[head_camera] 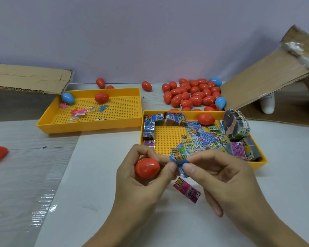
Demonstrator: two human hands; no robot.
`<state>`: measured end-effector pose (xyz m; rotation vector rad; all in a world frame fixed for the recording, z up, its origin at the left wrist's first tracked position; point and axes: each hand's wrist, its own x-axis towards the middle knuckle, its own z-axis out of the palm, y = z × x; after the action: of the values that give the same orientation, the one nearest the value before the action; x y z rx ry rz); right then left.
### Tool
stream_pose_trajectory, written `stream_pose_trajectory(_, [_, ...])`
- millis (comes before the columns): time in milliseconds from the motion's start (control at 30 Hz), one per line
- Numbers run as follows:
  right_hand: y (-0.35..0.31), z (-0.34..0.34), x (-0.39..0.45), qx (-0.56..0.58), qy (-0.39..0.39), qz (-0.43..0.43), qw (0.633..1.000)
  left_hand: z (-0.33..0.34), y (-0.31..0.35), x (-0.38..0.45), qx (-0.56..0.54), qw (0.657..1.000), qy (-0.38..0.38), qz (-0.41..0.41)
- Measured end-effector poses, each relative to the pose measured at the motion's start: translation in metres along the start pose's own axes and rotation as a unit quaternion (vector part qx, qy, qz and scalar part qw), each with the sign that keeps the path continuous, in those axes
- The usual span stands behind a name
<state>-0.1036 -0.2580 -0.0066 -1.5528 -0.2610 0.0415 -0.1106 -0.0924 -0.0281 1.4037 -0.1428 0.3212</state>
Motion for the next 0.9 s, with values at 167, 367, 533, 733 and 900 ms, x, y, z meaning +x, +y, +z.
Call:
stream_pose_trajectory(167, [-0.001,-0.001,0.000,-0.005,-0.001,0.036,0.999,0.001,0.001,0.000,0.021,1.000,0.014,0.018])
stream_pose_trajectory(367, [-0.008,-0.009,0.009,0.134,-0.090,0.259,0.952,0.000,0.001,0.001,-0.044,0.998,-0.042,-0.008])
stream_pose_trajectory(533, [-0.005,-0.014,0.012,0.261,-0.186,0.333,0.887,0.001,0.002,0.000,-0.023,0.996,-0.083,-0.010])
stream_pose_trajectory(733, [0.003,-0.020,0.015,0.366,-0.217,0.400,0.812,0.001,0.002,0.001,-0.012,0.997,-0.072,0.004])
stream_pose_trajectory(900, [-0.002,-0.011,0.011,0.156,-0.117,0.326,0.925,0.000,0.001,0.001,0.001,0.999,-0.037,0.011])
